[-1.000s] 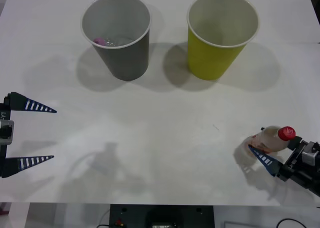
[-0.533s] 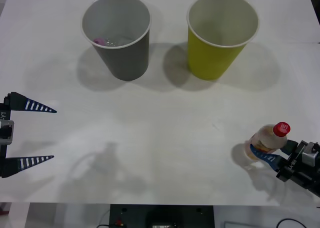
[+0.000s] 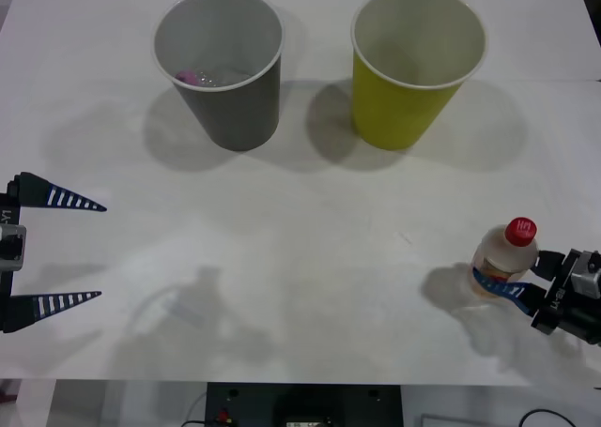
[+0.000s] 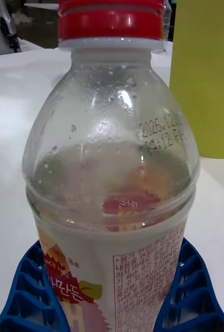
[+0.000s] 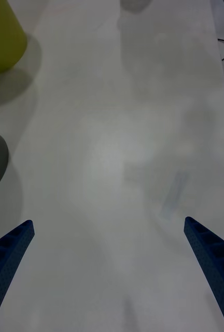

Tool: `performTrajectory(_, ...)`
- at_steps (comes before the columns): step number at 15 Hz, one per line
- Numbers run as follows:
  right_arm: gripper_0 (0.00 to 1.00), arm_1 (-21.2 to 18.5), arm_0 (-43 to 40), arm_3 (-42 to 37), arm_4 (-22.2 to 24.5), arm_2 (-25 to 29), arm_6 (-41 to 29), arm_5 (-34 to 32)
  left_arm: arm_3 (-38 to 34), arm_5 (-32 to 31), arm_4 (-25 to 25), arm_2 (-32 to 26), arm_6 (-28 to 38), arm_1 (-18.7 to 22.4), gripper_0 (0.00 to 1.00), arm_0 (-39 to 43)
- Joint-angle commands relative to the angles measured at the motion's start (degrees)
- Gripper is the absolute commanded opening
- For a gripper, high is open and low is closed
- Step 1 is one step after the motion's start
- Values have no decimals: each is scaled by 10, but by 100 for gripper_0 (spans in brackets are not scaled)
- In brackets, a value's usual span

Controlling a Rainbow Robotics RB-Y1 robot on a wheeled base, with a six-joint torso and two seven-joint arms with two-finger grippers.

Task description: Put the can into the green bin and the plastic bottle into the gray bin

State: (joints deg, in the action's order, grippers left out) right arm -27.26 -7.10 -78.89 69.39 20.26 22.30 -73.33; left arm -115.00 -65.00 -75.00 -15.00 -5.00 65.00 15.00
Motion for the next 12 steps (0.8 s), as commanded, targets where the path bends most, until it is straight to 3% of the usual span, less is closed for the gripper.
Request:
performTrajectory(1,0,-19,-10,-57,26,0,-86,0,0,0,0,0,0,0,100,0)
performTrajectory(5,0,-49,-27,-152,64,-14,-201,23,0,0,0,0,0,0,100,0)
performTrajectory(8,0,-72,-32,-248,127,-14,-340,38,0,0,0,0,0,0,100,0)
performTrajectory(12,0,-120,-28,-330,156,-14,-497,41,0,0,0,0,0,0,100,0)
